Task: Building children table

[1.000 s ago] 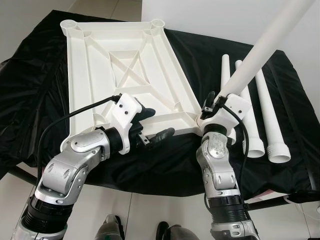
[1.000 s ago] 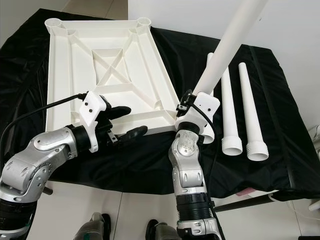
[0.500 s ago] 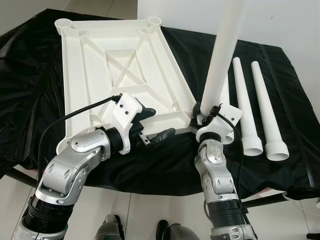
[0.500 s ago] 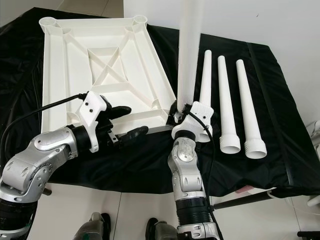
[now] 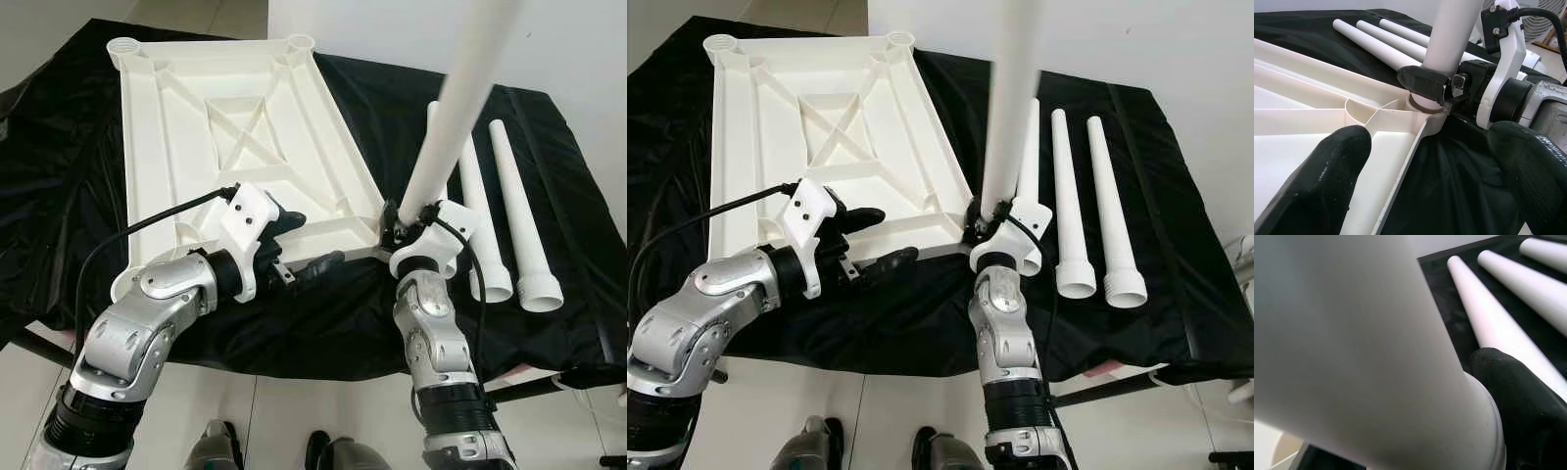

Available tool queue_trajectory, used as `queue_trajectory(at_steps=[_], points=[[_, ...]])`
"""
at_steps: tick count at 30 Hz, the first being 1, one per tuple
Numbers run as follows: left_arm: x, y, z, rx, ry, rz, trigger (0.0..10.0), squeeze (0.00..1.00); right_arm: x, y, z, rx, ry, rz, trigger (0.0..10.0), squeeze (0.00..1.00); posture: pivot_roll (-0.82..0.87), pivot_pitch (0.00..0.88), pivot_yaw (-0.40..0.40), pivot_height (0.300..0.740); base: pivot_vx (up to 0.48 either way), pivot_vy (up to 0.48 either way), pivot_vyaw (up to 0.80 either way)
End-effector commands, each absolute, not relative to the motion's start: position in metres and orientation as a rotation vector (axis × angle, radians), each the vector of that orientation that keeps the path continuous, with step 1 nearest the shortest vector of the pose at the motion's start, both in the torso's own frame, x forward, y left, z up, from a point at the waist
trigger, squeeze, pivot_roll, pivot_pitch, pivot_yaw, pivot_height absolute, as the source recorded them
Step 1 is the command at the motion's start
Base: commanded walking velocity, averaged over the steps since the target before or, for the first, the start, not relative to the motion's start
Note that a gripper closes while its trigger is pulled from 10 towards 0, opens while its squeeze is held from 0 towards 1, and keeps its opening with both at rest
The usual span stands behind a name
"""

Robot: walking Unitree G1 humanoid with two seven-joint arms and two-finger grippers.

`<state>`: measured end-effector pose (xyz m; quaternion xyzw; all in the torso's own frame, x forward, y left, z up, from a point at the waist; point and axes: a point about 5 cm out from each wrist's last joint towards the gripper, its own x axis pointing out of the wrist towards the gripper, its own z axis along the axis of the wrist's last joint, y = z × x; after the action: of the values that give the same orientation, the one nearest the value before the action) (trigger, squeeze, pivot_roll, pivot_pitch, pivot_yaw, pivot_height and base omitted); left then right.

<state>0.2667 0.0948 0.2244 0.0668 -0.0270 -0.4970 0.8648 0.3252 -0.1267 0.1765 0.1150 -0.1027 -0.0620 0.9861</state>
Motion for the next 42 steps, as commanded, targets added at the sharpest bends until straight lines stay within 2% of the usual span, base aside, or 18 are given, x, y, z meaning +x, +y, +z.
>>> queue_trajectory(at_steps=[1,5,6,9,10,17,18,19,35,42], points=[[0.266,0.093,0.223,0.140,-0.057,-1.039,10.0,0.00,0.325,-0.132,0.167,0.253,-0.167,-0.132,0.0,0.00,0.12,0.189,-0.082,0.740,0.000,0.000,0.00],[0.266,0.093,0.223,0.137,-0.059,-1.039,10.0,0.00,0.328,-0.135,0.167,0.237,-0.166,-0.132,0.0,0.00,0.12,0.189,-0.082,0.740,0.000,0.000,0.00],[0.266,0.093,0.224,0.132,-0.060,-1.040,10.0,0.00,0.329,-0.136,0.167,0.232,-0.164,-0.130,1.9,0.00,0.12,0.189,-0.082,0.740,0.000,0.000,0.00],[0.266,0.093,0.224,0.128,-0.061,-1.042,10.0,0.00,0.329,-0.137,0.167,0.229,-0.162,-0.128,1.9,0.00,0.12,0.189,-0.082,0.740,0.000,0.000,0.00],[0.266,0.092,0.226,0.099,-0.060,-1.052,10.0,1.00,0.332,-0.138,0.168,0.216,-0.158,-0.115,10.0,0.00,0.12,0.194,-0.085,0.740,0.000,0.000,0.00],[0.269,0.086,0.231,0.102,-0.080,-1.070,10.0,1.00,0.336,-0.140,0.173,0.181,-0.164,-0.049,10.0,0.00,0.12,0.194,-0.088,0.740,0.000,0.000,0.00],[0.270,0.085,0.232,0.105,-0.089,-1.075,10.0,0.63,0.336,-0.140,0.174,0.178,-0.165,-0.035,10.0,0.00,0.12,0.194,-0.088,0.740,0.000,0.000,0.00],[0.272,0.082,0.236,0.097,-0.101,-1.083,10.0,0.00,0.337,-0.140,0.175,0.175,-0.163,-0.010,10.0,0.00,0.12,0.194,-0.088,0.740,0.000,0.000,0.00],[0.290,0.048,0.275,0.027,-0.254,-1.152,10.0,0.00,0.340,-0.137,0.186,0.129,-0.163,0.183,10.0,0.00,0.11,0.182,-0.096,0.740,0.000,0.000,0.00],[0.298,0.034,0.295,0.032,-0.331,-1.151,10.0,0.00,0.338,-0.127,0.187,0.122,-0.134,0.294,10.0,0.00,0.11,0.173,-0.098,0.740,0.000,0.000,0.00]])
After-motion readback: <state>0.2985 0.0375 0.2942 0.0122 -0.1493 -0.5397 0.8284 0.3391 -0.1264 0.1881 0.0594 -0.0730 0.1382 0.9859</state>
